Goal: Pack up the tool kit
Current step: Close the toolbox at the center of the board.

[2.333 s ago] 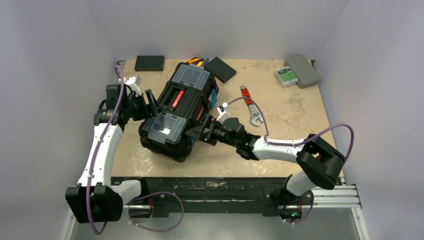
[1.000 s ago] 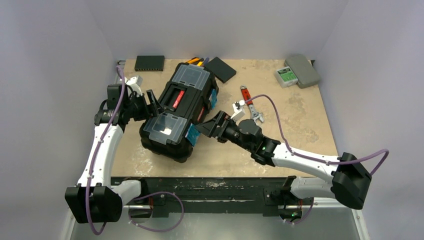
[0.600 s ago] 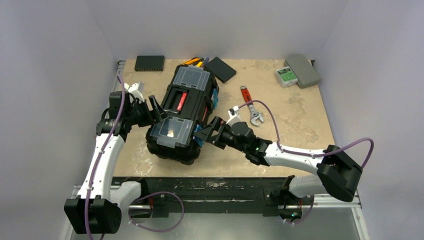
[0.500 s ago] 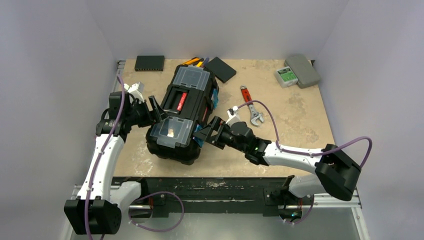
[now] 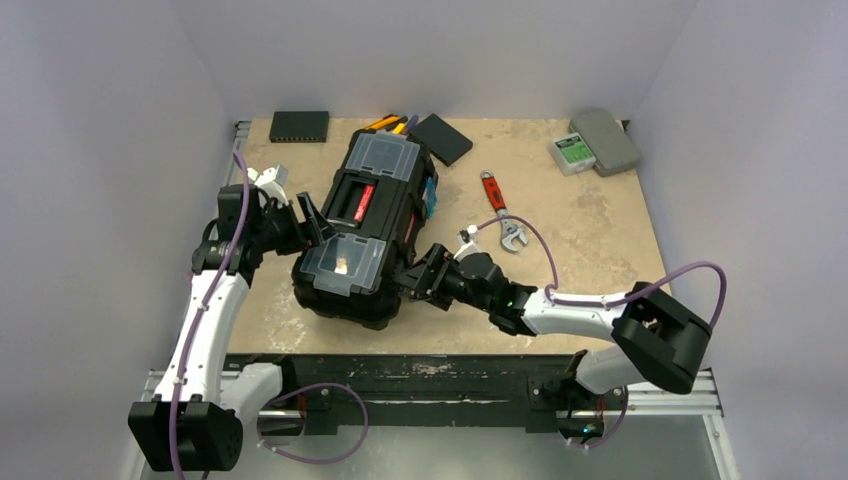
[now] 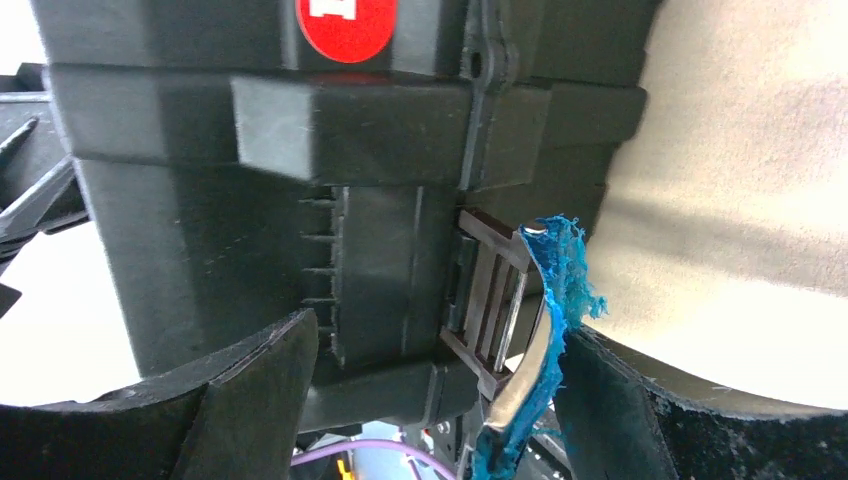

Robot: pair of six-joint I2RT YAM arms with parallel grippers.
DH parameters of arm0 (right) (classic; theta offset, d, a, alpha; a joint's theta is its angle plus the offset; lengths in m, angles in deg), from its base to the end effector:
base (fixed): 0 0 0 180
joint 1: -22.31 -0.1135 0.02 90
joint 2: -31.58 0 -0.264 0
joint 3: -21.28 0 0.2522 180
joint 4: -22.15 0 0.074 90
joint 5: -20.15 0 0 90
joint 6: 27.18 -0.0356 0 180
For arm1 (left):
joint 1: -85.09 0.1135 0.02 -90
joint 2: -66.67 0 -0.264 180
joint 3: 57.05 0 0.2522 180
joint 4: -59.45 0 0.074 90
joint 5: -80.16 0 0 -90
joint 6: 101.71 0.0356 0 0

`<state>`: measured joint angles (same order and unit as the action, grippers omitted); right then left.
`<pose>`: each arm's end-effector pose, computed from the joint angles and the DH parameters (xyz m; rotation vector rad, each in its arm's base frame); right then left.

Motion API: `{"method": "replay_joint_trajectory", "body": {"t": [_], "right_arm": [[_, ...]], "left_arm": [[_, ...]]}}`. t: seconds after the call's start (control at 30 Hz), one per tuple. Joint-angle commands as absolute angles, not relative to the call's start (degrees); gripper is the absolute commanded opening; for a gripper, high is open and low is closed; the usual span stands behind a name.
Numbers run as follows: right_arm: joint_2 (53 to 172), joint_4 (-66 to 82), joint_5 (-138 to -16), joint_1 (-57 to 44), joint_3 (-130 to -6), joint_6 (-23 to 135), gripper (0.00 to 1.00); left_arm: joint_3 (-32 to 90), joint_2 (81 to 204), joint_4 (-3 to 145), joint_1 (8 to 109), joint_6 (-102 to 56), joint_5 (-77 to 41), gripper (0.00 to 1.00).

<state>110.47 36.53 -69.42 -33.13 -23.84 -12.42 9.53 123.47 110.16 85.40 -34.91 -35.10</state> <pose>0.1603 0.2322 0.1960 0.3891 2.1947 1.4310 0.2043 -0.0141 0.3077 -0.2373 2.2906 -0.7106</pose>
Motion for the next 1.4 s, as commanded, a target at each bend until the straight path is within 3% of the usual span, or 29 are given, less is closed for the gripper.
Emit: {"method": "replay_joint_trajectory", "body": {"t": [0.0, 0.3, 0.6, 0.67, 0.83, 0.9, 1.13, 1.27, 1.37], "right_arm": [[110.5, 41.1, -69.6, -32.8, -24.4, -13.8, 0.8], [103.4, 34.3, -66.5, -32.8, -28.8, -5.6, 0.81], [106.4, 37.9, -69.6, -32.8, -30.7, -5.3, 0.77], [107.2, 38.4, -70.6, -32.8, -30.8, -5.4, 0.73], [106.9, 38.8, -70.2, -32.8, -29.6, -6.4, 0.5], [106.6, 38.7, -70.1, -32.8, -29.3, -6.5, 0.47], [108.2, 35.2, -70.3, -32.8, -31.4, -6.4, 0.5], [109.4, 31.8, -69.9, -32.8, -34.4, -4.5, 0.63], [111.1, 29.4, -71.0, -32.8, -36.5, -4.3, 0.68]], "left_arm": [[6.7, 124.2, 119.3, 83.8, -33.8, -37.2, 0.73], [6.7, 124.1, 119.3, 83.8, -33.5, -36.7, 0.73], [6.7, 124.3, 119.4, 83.9, -33.4, -36.6, 0.73], [6.8, 124.2, 119.4, 83.9, -33.4, -36.6, 0.73], [6.6, 124.2, 119.4, 83.9, -33.3, -36.4, 0.73], [6.6, 124.2, 119.4, 83.8, -33.3, -36.5, 0.73], [6.6, 124.3, 119.4, 83.8, -33.3, -36.5, 0.73], [6.6, 124.4, 119.4, 83.9, -33.3, -36.6, 0.73], [6.7, 124.5, 119.3, 83.9, -33.3, -36.7, 0.73]]}}
